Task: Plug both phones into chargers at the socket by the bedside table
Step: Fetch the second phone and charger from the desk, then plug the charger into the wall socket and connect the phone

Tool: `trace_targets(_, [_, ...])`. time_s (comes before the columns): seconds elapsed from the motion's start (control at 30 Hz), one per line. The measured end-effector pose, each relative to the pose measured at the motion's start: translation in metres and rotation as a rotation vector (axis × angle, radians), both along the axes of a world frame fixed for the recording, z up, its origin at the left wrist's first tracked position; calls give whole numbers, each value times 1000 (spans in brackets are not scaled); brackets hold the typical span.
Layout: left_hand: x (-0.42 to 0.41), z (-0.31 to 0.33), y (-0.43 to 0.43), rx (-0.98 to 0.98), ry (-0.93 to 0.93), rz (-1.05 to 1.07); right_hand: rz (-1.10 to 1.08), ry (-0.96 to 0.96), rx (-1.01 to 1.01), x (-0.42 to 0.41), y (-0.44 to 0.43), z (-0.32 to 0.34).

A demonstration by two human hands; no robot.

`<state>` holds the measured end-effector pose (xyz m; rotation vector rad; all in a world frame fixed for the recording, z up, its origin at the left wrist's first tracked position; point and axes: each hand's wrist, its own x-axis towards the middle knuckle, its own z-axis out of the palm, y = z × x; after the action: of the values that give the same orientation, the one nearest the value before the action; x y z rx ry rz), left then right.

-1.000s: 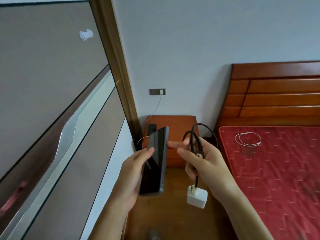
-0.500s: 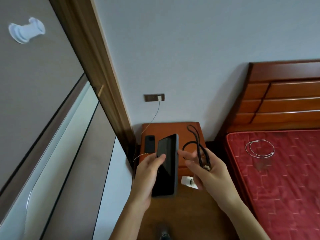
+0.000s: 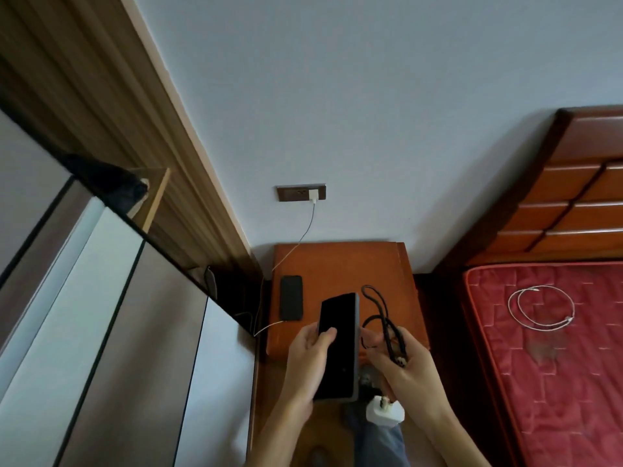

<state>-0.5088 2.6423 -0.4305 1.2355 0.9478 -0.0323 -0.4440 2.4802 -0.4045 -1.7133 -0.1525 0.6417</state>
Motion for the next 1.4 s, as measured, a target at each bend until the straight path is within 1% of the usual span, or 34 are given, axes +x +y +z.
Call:
trace_targets(0.13, [62,-24,11,53,54,32,-31,77,-23,57,21,-26])
trace_targets(0.27, [121,-55,20,72,144,84,-19,86,-87,121,45,-57])
trace_targets(0.37, [158,-87,31,105,167,114,15,98,-116,164,61,-85])
trace_targets(0.53, [193,-152,49,102,240,124,91,131,-294,210,78,-147])
trace_targets(0.63, [203,-196,55,110,270,116,141,135,-380,216,90,-192])
trace_targets(0.73, [211,-238,61,150,283,133,128,49,-444,213,101,-238])
trace_targets(0.8, [214,-268,64,161,284,160,115,41,-491,209,109,-269])
trace_targets(0.93, [213,-316,69,215,308,268,95,66,-482,200,131,-312])
trace_targets(1.0, [210,-337,72,233,321,297,86,59,-457,195,143,-323])
trace_targets(1.2, [205,-374,68,363,355,230,47,72,-372,187,160,-336])
trace_targets(1.33, [209,-380,65,462,368,217,4,-32,-410,182,157,-337])
trace_targets(1.4, [210,-379,64,516,351,194,-39,-46,-428,180,154,-337])
